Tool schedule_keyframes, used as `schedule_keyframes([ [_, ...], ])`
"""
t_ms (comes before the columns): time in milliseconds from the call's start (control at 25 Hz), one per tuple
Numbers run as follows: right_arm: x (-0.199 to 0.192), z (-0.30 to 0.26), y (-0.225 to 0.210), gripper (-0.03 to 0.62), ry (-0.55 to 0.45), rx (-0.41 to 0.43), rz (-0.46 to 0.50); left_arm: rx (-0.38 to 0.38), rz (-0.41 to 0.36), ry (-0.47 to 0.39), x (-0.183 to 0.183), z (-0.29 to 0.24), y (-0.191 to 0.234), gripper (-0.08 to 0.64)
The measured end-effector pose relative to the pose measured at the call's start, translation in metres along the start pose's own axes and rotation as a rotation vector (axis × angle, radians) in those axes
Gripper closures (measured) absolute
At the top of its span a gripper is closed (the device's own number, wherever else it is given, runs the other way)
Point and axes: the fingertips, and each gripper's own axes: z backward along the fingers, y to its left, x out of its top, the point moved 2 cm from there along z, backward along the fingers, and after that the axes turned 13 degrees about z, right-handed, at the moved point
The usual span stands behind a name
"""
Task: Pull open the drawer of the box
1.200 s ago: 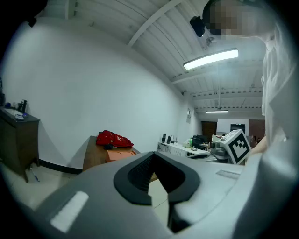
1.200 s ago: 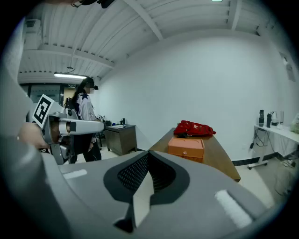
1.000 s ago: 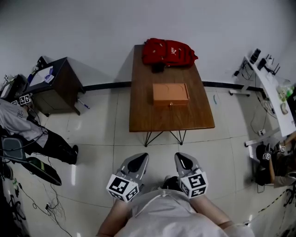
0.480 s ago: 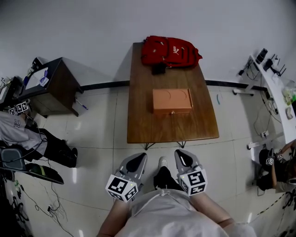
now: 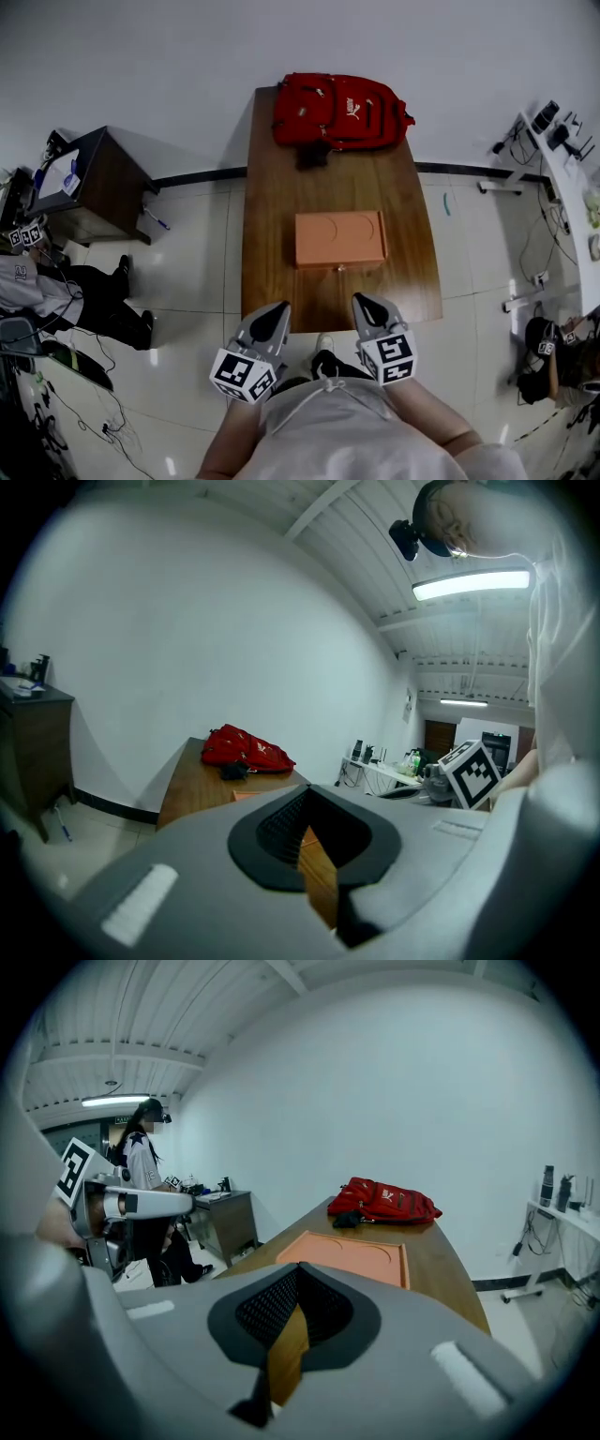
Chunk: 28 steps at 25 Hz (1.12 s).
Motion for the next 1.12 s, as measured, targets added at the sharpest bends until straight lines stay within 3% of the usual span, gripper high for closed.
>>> schedule_keyframes([
  [160, -0.004, -0.026, -0.024, 0.584, 0.049, 0.002, 0.005, 0.024, 0.019, 0.011, 0.007, -0.025, 0.018, 0.555],
  [440, -0.028, -0.061, -0.029, 0.584, 0.146, 0.020, -0.046, 0.023, 0.048, 0.066, 0.006, -0.049, 0.040, 0.555],
  [680, -0.052, -0.092, -0.023, 0.528, 0.259, 0.031, -0.098, 0.009, 0.073, 0.114, 0.005, -0.062, 0.064, 0.555],
  [1120, -0.095, -0.138, -0.027, 0.502, 0.359, -0.032, -0.237, 0.009, 0.131, 0.212, -0.036, -0.067, 0.093, 0.555],
])
